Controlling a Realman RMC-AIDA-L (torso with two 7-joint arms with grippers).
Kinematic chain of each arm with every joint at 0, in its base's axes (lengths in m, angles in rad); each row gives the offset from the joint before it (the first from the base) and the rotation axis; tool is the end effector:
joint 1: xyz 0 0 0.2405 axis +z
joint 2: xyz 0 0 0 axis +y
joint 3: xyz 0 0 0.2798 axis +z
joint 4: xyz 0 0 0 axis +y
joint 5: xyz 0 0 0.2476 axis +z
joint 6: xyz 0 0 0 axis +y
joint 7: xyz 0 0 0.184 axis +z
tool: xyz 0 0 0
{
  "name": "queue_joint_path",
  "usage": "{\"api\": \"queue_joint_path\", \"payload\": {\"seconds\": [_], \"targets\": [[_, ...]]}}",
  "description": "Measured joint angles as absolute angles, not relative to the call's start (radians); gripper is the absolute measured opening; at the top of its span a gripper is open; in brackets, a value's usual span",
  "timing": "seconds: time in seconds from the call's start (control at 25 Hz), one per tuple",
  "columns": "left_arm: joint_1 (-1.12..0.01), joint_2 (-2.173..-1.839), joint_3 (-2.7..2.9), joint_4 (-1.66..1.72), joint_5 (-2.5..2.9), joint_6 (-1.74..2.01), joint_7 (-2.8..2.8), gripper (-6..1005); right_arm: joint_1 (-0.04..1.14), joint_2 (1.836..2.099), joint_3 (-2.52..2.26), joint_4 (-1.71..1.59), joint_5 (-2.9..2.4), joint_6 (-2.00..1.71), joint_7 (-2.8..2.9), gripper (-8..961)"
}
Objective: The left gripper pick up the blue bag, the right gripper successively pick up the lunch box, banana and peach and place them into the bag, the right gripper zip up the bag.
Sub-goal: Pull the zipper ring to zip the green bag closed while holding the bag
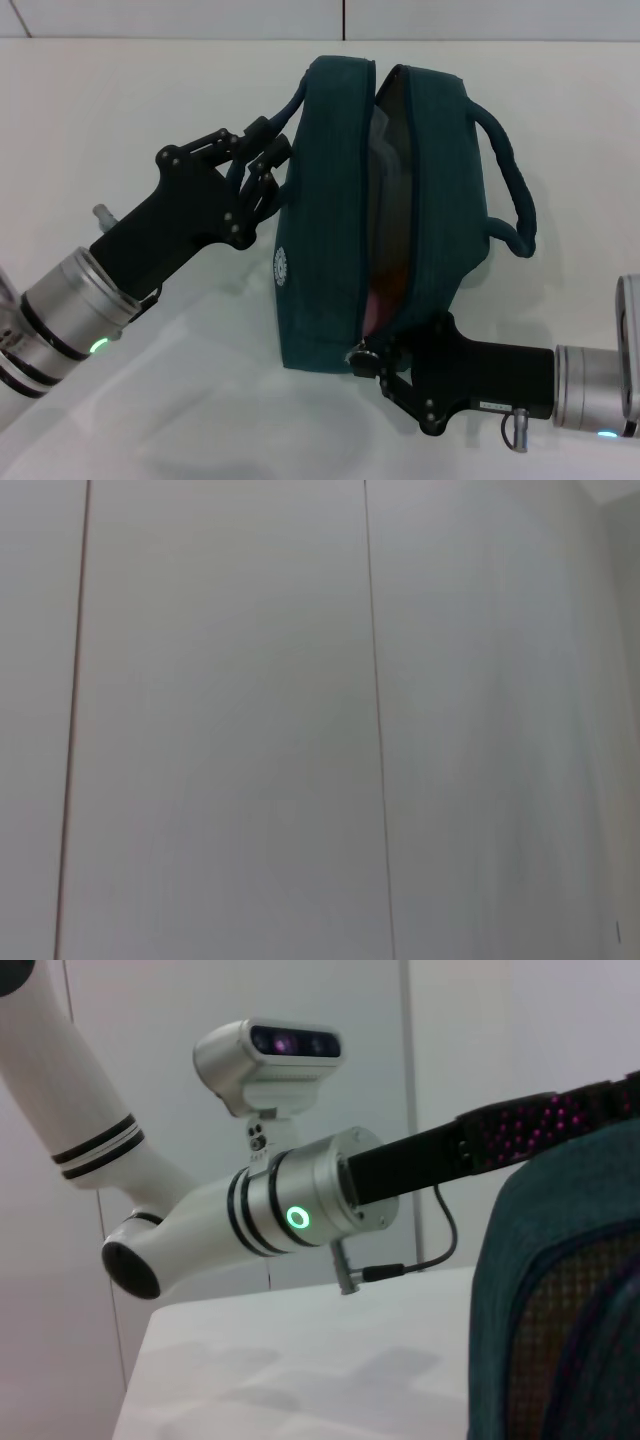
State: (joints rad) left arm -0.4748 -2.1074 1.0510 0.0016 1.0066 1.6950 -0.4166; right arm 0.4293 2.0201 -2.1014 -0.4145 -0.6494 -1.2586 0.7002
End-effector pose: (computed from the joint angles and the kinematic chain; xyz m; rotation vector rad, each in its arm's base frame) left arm -0.2729 0.3221 -0.0906 -2.1204 -0.2118 -1.2219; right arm 0.2576 0.2963 -0.1738 -2.8244 0.1680 0.8796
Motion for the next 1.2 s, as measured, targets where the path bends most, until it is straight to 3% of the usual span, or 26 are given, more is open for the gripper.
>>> {"api": "queue_joint_path", "payload": {"seconds": [0.2, 0.4, 0.88, 1.2], "targets": [[-0.458, -2.104, 1.049, -0.002, 0.984, 1.720, -0.423, 246, 0.449, 2.016, -2.076, -0.414, -0.652, -1.286, 0.699, 14], [-0.386, -2.101, 1.049, 0.003, 0.932, 1.773, -0.424, 504, 0.462, 2.015, -2.067, -0.411, -0.652, -1.304, 0.680, 14], [-0.262, -2.094, 1.108, 0.000, 1.015, 1.694, -0.306, 597, 0.472, 2.025, -1.937, -0.402, -0.644, -1.314, 0.648, 15], [-0.289, -2.098, 1.208, -0.005, 1.022, 1.627, -0.309, 581, 0.491, 2.026, -1.934, -0.402, -0.644, -1.311, 0.647, 14]]}}
